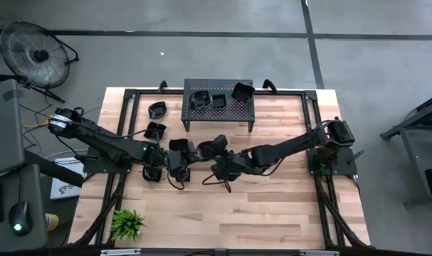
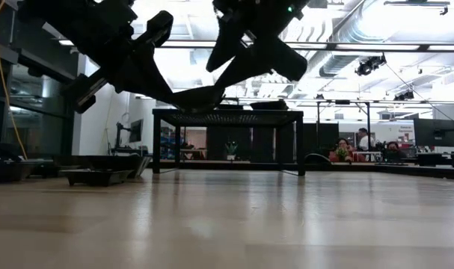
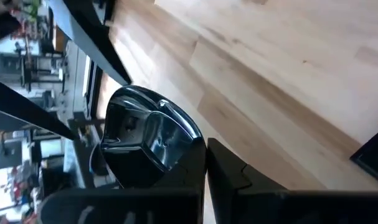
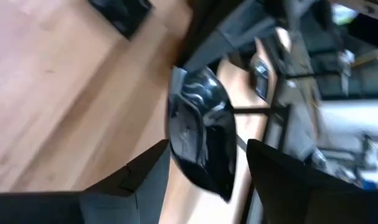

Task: Pick & Place Mini shaped plates
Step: Stack the black leaf-shaped plate on top of the black leaf-shaped plate on the shelf

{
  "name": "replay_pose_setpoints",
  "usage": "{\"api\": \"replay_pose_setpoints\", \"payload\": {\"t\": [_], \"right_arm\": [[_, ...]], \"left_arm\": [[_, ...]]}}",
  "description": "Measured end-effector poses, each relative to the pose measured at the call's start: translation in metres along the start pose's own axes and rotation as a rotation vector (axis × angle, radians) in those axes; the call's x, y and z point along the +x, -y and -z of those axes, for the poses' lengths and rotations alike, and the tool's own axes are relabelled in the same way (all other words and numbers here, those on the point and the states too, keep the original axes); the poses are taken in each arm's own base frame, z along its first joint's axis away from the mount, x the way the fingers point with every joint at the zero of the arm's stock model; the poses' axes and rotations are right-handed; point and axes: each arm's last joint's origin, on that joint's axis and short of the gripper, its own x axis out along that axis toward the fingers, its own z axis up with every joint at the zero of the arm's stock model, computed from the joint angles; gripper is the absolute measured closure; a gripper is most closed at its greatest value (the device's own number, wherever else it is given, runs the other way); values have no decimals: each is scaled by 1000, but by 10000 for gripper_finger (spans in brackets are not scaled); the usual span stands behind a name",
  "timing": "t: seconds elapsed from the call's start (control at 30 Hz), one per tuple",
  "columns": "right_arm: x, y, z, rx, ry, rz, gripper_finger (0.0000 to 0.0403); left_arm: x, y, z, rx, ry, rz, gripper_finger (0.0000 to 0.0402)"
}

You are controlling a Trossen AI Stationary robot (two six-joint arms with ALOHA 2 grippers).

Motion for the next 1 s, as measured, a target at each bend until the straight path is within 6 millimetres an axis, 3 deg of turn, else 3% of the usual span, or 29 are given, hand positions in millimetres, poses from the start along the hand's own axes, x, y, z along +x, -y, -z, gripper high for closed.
{"api": "replay_pose_setpoints", "payload": {"t": [0.23,0.47,0.63,0.83,1.0], "right_arm": [[-16,3,0,72,-83,126,197],[-23,5,8,279,-177,230,202],[-20,2,18,456,-213,174,202],[-16,-2,26,649,-234,-12,207],[-8,-18,36,695,-237,-95,213]], "left_arm": [[0,-1,2,-23,-59,-40,401],[-1,-6,3,-31,-141,-95,401],[-5,-23,-4,-52,-175,-158,401],[-13,-39,-6,1,-299,-172,401],[-18,-50,-7,19,-370,-186,401]]}}
